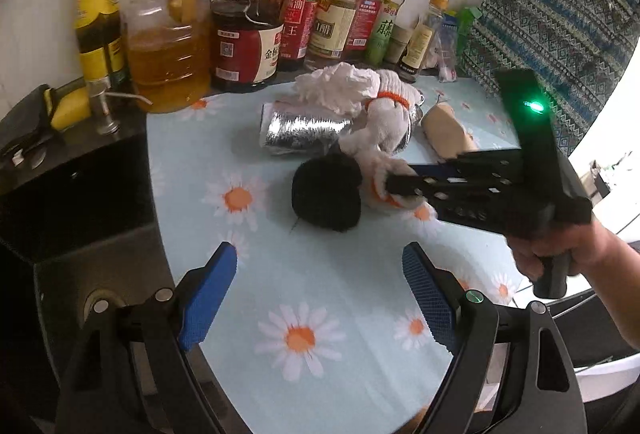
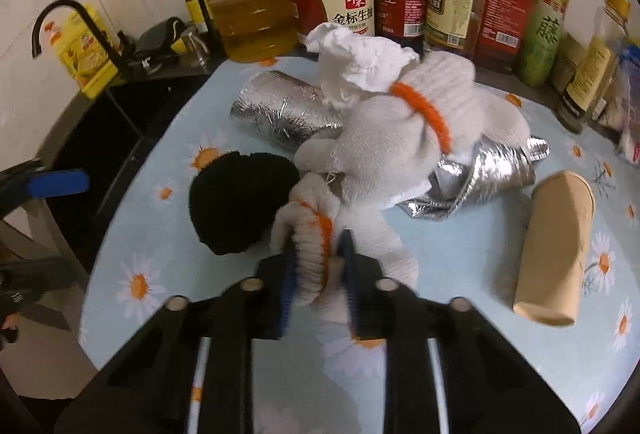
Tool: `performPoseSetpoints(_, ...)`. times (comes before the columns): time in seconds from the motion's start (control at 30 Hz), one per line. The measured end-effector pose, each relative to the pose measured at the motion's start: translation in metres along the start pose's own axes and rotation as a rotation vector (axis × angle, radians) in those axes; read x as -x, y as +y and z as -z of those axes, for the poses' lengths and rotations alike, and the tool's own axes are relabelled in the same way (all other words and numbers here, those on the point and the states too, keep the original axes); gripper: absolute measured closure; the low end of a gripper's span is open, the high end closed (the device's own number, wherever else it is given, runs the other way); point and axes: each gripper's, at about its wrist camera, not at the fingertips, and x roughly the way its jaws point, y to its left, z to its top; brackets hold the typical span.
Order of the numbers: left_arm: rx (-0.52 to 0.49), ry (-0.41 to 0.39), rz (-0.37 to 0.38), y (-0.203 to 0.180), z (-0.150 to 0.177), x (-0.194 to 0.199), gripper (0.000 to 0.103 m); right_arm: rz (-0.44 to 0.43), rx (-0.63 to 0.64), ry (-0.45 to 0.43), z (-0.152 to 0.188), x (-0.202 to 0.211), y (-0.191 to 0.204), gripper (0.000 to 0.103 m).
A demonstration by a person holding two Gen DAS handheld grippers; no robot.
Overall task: Collect trash
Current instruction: 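Grasp the white glove with the right tool while the left tool grasps the black sponge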
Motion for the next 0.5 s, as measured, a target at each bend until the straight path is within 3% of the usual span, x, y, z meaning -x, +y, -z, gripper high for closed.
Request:
performPoseSetpoints(0.17,0.029,0.054,0.010,0.021,-0.018,-0.020,0.021,0.000,-0.060,-0.013,0.000,0.016,0.004,0.084)
performPoseSetpoints(0.5,-0.020,0.090,-0.006,0.029,-0.046,-0.044,0.020,-0.069,-0.122,-0.104,0.009,0.065,0.025,0.085)
